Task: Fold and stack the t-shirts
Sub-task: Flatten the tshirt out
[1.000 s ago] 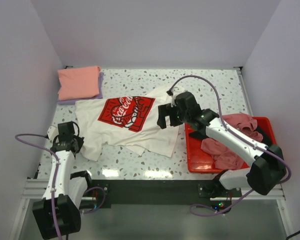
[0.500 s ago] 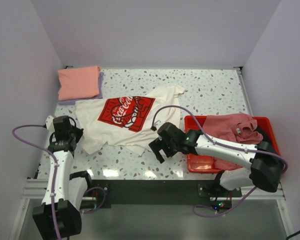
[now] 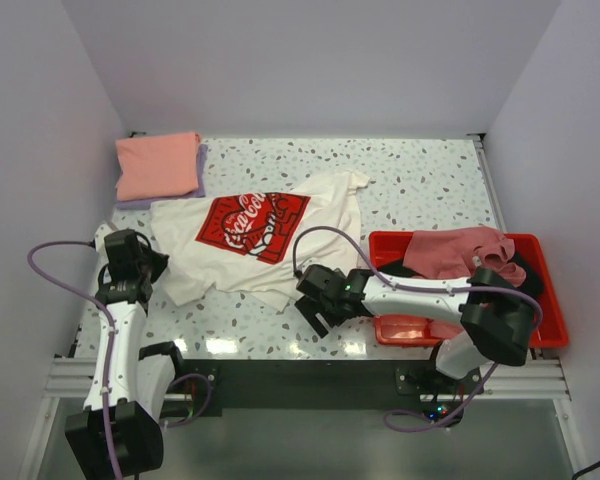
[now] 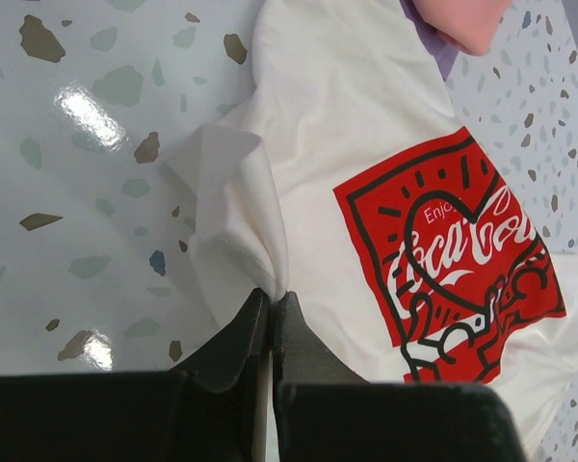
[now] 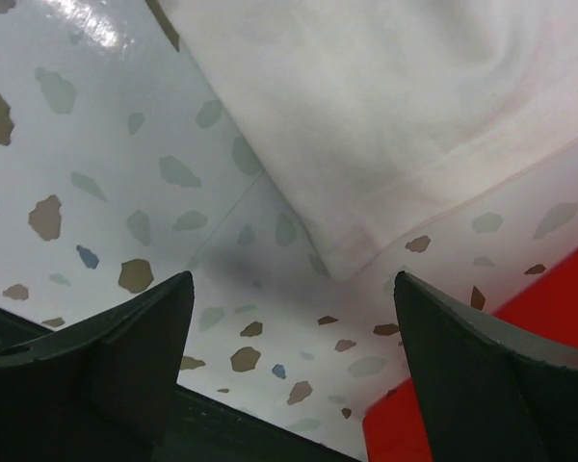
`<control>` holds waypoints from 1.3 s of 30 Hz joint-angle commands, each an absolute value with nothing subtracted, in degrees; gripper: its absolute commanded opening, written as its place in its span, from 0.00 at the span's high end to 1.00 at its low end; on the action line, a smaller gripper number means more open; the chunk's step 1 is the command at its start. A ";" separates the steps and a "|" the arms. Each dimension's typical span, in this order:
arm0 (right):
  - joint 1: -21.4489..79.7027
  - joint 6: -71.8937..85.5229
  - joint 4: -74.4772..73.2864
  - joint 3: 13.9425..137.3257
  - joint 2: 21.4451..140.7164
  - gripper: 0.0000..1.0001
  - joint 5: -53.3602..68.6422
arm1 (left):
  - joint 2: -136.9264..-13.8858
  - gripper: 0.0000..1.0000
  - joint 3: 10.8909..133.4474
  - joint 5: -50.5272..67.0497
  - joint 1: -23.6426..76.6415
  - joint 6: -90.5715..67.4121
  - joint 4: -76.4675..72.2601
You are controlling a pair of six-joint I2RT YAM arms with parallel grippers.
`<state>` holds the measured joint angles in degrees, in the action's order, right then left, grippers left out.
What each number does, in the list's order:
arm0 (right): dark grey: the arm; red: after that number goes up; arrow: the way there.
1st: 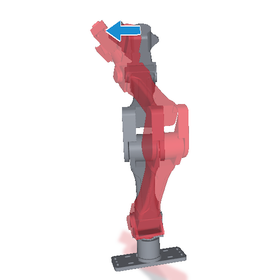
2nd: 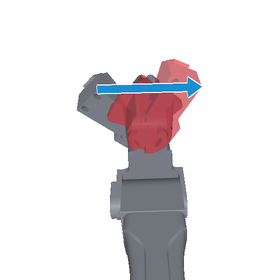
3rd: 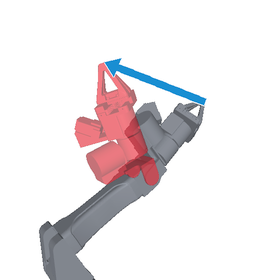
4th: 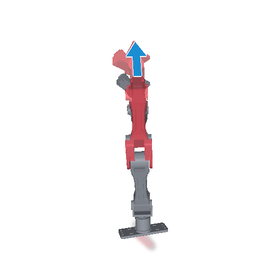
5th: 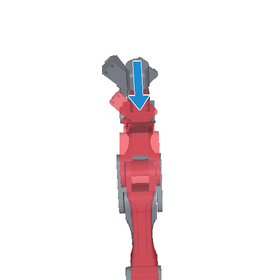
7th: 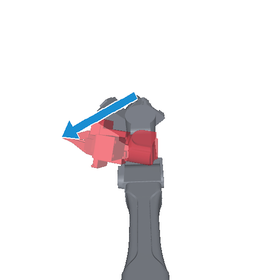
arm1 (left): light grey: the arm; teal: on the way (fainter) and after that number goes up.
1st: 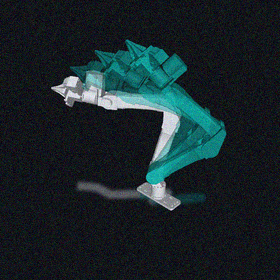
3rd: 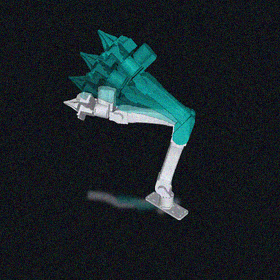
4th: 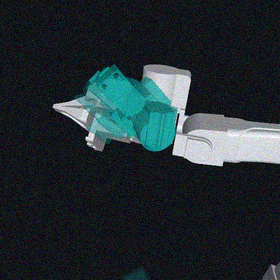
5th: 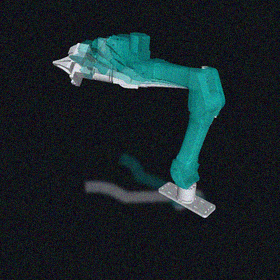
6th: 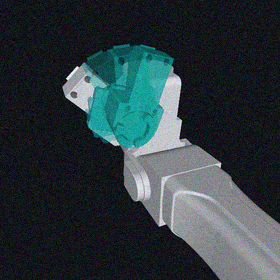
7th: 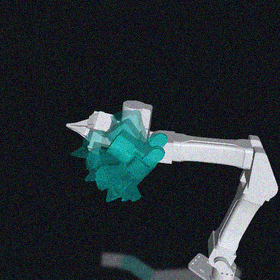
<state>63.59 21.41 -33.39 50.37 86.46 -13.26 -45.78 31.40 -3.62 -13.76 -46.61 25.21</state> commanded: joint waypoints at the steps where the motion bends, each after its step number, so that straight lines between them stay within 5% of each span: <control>1: 63.54 20.92 -34.62 53.61 89.72 0.14 -19.24 | -45.18 1.00 32.96 -3.69 -13.97 -44.38 23.46; 12: 61.26 20.39 -34.54 53.18 91.76 0.46 -19.86 | -43.07 1.00 35.33 -9.93 -14.06 -46.23 28.30; 16: 59.16 20.13 -33.40 52.03 91.49 0.71 -18.90 | -43.15 1.00 35.51 -9.76 -13.97 -45.97 28.21; 23: 56.78 18.55 -31.99 52.03 88.25 1.00 -19.94 | -45.08 1.00 38.31 -7.21 -13.98 -45.00 28.48; 39: 52.56 11.36 -35.68 76.87 69.44 1.00 -37.00 | -48.07 1.00 68.89 -10.10 -13.97 -44.38 28.39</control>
